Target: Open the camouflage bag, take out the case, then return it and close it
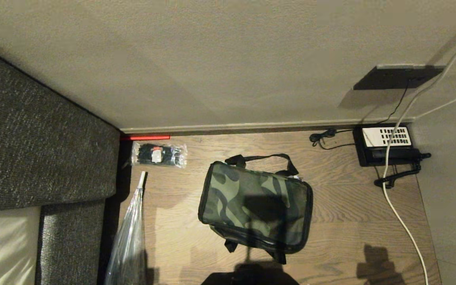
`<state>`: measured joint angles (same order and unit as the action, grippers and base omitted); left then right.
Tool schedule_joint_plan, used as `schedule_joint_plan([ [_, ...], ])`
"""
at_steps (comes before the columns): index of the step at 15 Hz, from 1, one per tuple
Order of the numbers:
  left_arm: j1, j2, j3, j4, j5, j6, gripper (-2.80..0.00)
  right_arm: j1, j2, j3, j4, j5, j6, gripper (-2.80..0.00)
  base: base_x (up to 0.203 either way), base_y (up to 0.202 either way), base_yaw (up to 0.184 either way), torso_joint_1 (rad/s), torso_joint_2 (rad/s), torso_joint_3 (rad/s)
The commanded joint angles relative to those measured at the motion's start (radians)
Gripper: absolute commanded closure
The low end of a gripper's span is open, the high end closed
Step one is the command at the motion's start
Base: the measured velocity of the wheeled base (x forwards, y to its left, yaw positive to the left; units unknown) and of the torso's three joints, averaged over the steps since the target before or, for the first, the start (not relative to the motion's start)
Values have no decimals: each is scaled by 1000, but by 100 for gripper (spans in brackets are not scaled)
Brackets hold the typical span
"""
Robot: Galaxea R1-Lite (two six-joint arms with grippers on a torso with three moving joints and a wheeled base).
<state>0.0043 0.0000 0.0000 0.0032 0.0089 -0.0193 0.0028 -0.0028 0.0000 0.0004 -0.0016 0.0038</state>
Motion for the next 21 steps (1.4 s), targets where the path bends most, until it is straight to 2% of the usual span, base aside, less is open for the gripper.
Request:
schedule_joint_plan([
  [1,0,0,3,0,0,-1,0,1,0,0,0,0,1,0,0,0,0,1,1,201],
  [21,0,0,3,0,0,-1,0,0,0,0,0,0,1,0,0,0,0,2,2,204],
])
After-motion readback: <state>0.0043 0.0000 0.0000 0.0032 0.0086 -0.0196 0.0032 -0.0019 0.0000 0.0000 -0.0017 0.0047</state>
